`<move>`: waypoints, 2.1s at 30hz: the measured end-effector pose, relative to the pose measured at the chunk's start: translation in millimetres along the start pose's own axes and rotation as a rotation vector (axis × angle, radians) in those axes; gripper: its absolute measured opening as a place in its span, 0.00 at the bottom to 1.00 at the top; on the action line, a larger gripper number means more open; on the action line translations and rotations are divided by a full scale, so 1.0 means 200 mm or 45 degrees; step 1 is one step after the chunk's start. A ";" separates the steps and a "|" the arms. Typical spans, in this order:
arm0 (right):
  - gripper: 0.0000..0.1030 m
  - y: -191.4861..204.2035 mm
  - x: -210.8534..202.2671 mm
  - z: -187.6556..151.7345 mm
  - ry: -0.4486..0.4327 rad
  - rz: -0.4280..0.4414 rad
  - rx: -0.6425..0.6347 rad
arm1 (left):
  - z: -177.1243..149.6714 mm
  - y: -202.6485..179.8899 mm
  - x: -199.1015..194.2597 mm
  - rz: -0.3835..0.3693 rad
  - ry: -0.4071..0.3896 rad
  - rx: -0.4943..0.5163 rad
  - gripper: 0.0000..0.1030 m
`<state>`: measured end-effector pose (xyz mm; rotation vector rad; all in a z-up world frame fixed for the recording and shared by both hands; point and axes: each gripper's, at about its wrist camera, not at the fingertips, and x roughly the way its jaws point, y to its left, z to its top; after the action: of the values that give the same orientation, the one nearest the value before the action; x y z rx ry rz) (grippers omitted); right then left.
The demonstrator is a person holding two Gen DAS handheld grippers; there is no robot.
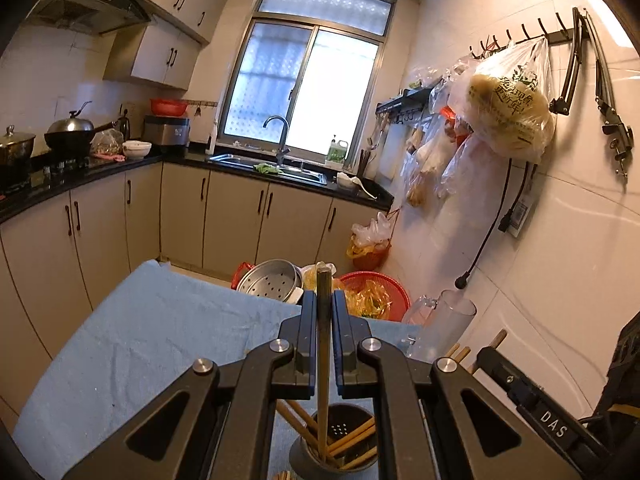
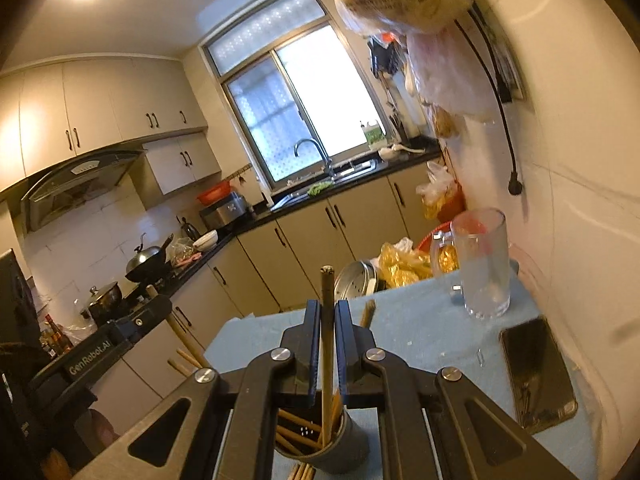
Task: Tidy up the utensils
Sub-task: 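Open the left gripper into the cup while the right gripper releases its chopstick, then move both open grippers back down to the remaining chopsticks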
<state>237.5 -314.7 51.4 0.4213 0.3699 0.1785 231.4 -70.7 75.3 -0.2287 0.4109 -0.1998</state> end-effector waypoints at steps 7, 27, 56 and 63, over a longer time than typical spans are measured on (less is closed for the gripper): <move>0.12 0.00 0.03 -0.05 0.040 0.017 0.003 | -0.04 0.03 0.01 0.012 0.054 0.007 0.07; 0.57 0.18 -0.44 -0.45 0.283 0.099 -0.031 | -0.37 0.36 -0.60 0.162 0.308 0.051 0.60; 0.17 0.17 0.49 -0.89 0.868 -0.124 -0.125 | -0.71 0.56 -0.06 0.138 0.720 -0.021 0.60; 0.11 0.20 0.50 -0.92 0.877 -0.180 -0.181 | -0.71 0.54 0.00 0.076 0.773 -0.032 0.60</move>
<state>254.4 -186.6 -117.9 0.1801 1.0546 0.2081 187.7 6.7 -79.9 -0.1771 1.0222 -0.2036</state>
